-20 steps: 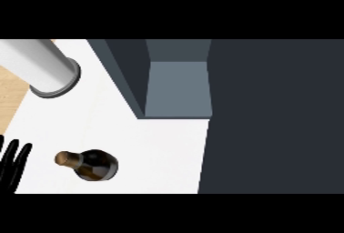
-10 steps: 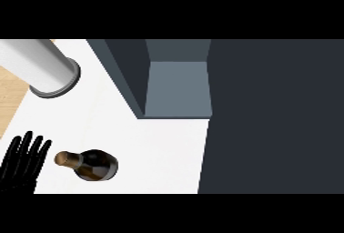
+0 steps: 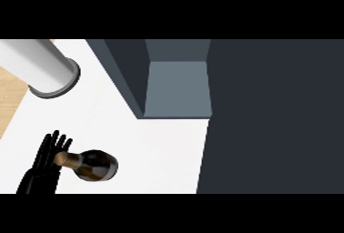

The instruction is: Pick up the wine, place it into the cabinet and close the cabinet

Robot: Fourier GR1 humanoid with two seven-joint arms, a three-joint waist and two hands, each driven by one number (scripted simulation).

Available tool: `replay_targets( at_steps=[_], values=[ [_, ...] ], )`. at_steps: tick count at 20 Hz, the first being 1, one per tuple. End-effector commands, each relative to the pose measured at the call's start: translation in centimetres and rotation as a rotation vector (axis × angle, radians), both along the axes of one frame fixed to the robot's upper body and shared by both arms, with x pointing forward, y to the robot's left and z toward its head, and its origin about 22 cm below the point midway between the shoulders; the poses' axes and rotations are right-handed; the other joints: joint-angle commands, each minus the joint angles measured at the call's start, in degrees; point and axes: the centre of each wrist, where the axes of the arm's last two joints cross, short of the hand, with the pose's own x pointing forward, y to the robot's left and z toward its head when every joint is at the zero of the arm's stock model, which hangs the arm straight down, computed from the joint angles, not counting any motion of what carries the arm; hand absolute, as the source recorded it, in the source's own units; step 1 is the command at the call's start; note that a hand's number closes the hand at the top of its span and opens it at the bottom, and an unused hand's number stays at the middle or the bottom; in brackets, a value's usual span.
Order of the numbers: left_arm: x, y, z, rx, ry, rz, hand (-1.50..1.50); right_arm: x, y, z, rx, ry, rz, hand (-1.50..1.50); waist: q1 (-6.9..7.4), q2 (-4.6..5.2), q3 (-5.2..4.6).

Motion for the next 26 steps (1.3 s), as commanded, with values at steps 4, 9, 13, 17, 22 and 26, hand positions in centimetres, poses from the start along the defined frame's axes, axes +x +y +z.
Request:
replay_targets(
  at_steps=[4,9,13,17,22,26],
  values=[
    [-2.8,1.4,-4.9,-0.022,0.033,-0.021,-1.5,-0.4,0.0,-0.1,0.036,-0.048,0.026,-1.5,0.21,0.02,0.01],
    [-0.5,-0.6,-6.4,-0.04,0.039,-0.042,-1.5,-2.0,-2.1,0.3,-0.004,-0.043,0.032,-1.5,-0.04,0.01,0.04],
    [1.0,-0.1,-8.2,-0.044,0.052,-0.057,-1.5,-2.0,0.3,0.7,0.042,-0.045,0.021,-1.5,-0.08,0.01,-0.02],
    [0.3,-1.7,-10.3,-0.12,0.067,-0.063,-1.5,-0.5,-0.5,0.9,0.017,-0.047,0.014,-1.5,-0.03,0.06,-0.02],
    [0.6,-1.5,-10.5,-0.176,0.077,-0.102,-1.5,-2.1,-0.2,0.8,0.006,-0.03,0.034,-1.5,-0.2,-0.03,-0.01],
    [-1.1,-0.4,-11.5,-0.199,0.062,-0.093,-1.5,-0.8,-1.2,1.0,-0.017,-0.029,0.027,-1.5,-0.2,0.09,-0.05]
  ],
)
